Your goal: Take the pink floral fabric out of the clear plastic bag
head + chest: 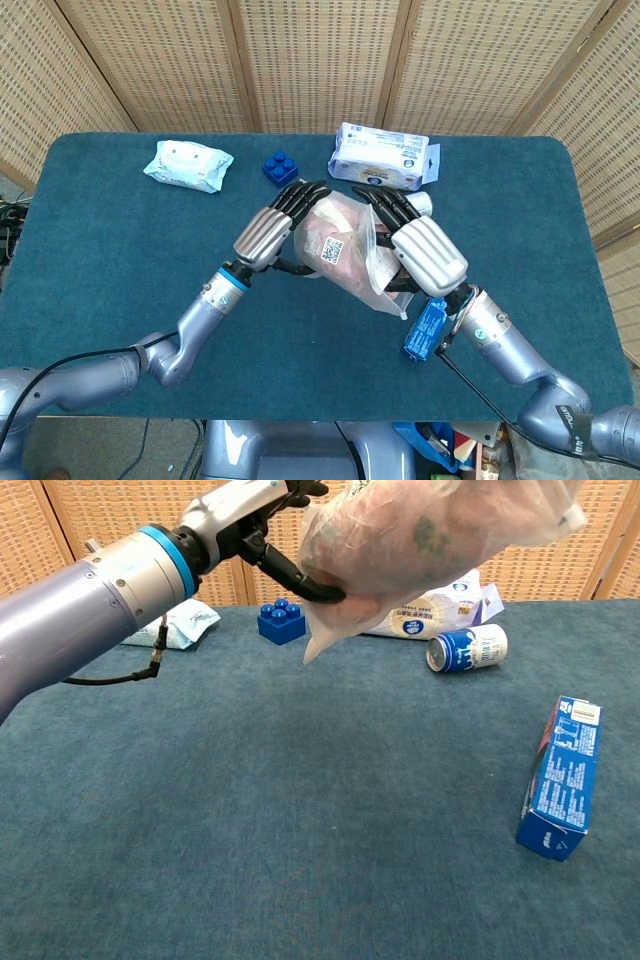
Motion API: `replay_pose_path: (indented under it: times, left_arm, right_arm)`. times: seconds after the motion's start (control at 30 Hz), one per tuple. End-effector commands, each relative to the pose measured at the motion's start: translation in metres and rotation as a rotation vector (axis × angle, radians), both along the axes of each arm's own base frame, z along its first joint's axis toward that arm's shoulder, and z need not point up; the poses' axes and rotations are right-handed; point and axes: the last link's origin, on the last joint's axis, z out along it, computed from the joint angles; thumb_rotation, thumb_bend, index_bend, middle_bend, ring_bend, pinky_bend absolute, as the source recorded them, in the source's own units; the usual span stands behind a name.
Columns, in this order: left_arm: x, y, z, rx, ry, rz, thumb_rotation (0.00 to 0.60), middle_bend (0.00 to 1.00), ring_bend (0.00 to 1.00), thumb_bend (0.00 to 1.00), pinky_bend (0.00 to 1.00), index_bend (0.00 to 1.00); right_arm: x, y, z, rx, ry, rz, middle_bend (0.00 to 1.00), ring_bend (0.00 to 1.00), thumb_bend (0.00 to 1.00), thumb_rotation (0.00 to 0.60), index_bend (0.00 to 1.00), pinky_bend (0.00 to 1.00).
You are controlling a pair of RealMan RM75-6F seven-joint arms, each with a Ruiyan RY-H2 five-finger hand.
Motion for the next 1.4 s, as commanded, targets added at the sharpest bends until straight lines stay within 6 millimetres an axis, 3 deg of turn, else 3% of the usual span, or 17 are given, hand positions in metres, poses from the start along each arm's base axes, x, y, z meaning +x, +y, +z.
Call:
replay_pose_path:
  times: [0.03,0.27,0.3,0.47,0.93,1.4]
  left_arm:
    - [-0.004,0.001,0.006,0.004,-0.006,0.008,0.600,0.00,0.00,0.12,0.00,0.00]
    - [-0.017,0.007,0.022,0.020,0.027,0.034,0.600,0.00,0.00,0.11,0.00,0.00]
    - [-0.019,0.008,0.024,0.016,0.032,0.040,0.600,0.00,0.00,0.11,0.00,0.00]
    - [-0.027,0.010,0.030,0.006,0.072,0.046,0.600,0.00,0.00,0.11,0.00,0.00]
    - [-0.057,0.010,0.037,-0.048,0.239,0.084,0.600,0.00,0.00,0.11,0.00,0.00]
    - [-0.126,-0.002,0.044,-0.064,0.372,0.137,0.600,0.00,0.00,0.11,0.00,0.04]
  right_arm:
    - [0.000,0.001,0.000,-0.003,0.006,0.004,0.00,0.00,0.69,0.600,0.81,0.00]
    - [-0.001,0.002,0.001,-0.001,0.015,0.013,0.00,0.00,0.69,0.600,0.81,0.00]
    - [-0.010,0.006,0.021,-0.120,0.091,0.050,0.00,0.00,0.69,0.600,0.81,0.00]
    - [-0.013,0.016,0.003,-0.098,0.077,0.068,0.00,0.00,0.69,0.600,0.81,0.00]
    - [-0.011,0.024,-0.004,-0.009,0.064,0.070,0.00,0.00,0.69,0.600,0.81,0.00]
    - [-0.004,0.030,-0.065,0.147,0.083,0.035,0.00,0.00,0.69,0.600,0.81,0.00]
